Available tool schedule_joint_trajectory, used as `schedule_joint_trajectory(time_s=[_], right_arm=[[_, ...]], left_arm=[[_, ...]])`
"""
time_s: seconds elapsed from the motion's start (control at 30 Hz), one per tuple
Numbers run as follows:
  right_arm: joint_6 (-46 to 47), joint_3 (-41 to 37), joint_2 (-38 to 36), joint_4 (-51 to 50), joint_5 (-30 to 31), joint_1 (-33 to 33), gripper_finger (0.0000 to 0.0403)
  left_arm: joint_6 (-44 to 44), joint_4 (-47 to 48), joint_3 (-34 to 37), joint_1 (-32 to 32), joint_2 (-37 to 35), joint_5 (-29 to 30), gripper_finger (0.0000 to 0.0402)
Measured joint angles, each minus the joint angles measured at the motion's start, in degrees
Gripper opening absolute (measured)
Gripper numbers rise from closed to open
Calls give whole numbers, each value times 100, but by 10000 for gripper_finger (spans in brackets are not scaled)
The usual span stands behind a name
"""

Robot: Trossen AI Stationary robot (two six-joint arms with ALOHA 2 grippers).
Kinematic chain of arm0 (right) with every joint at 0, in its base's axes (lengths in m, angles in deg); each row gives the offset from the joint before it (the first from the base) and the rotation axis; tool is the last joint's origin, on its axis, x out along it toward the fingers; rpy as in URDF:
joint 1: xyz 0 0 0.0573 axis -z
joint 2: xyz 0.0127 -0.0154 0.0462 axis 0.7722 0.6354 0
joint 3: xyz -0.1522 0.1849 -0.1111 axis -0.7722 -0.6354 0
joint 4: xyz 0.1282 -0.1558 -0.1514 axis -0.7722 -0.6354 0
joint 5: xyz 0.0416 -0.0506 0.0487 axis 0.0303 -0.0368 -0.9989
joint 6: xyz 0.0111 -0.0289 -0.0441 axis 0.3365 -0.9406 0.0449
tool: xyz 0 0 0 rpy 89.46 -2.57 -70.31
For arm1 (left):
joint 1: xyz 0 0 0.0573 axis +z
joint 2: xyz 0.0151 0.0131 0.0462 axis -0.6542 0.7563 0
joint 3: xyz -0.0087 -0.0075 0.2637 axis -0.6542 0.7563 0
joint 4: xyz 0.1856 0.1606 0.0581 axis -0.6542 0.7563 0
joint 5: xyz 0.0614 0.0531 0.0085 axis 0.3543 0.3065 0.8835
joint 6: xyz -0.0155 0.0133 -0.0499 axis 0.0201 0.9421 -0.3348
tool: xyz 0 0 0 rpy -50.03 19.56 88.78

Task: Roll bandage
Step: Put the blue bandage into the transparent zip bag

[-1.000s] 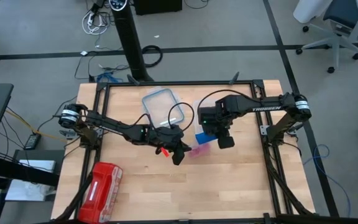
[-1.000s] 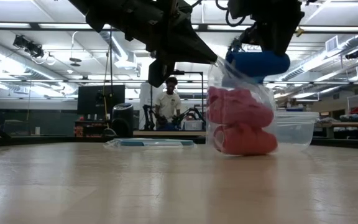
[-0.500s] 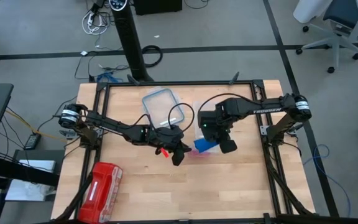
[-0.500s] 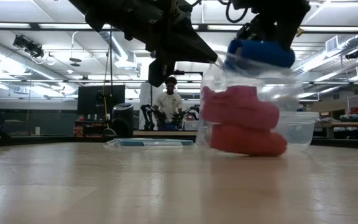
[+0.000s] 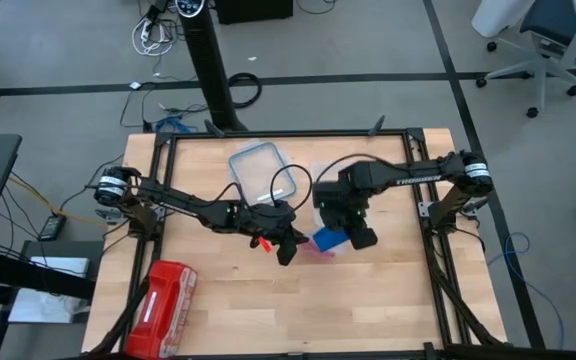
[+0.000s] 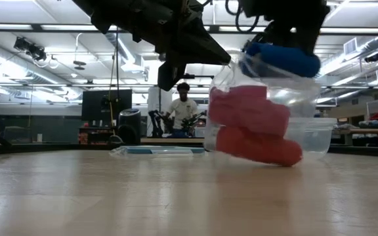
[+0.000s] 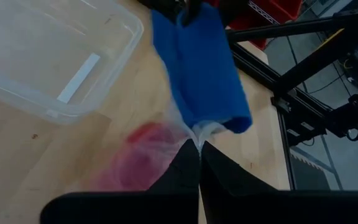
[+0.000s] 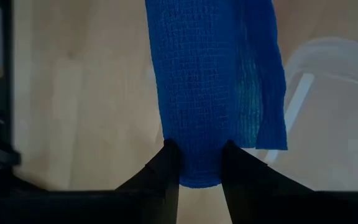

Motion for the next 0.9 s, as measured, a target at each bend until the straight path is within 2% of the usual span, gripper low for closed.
schedule_joint_trajectory(time_s=[0.07, 0.1, 0.2, 0.3, 0.4, 0.47, 0.57, 0.67, 0.9], right_arm=[[322, 0, 12, -55, 450, -10, 95], [437, 0, 26, -47, 488, 70, 95], [474, -2, 54, -54, 80, 203, 95], [798, -2, 42, -164, 281, 215, 95], [741, -2, 42, -111, -114, 306, 95], [759, -2, 42, -73, -60, 254, 95], [1315, -2, 42, -93, 173, 270, 95], [1414, -2, 42, 25, -146, 384, 95], [1916, -2, 42, -43, -150, 399, 94]], left_arm=[[0, -7, 0, 0, 0, -16, 4], [0, -11, 0, 0, 0, -13, 4], [0, -15, 0, 4, 0, -12, 4], [4, -7, 0, 4, 0, -13, 4], [6, -19, 0, 0, 0, -21, 4], [9, -7, 0, 1, 0, -26, 4], [9, -6, 0, 1, 0, -23, 4], [12, -2, 0, 2, 0, -24, 4], [13, 6, 0, 0, 0, -25, 4]])
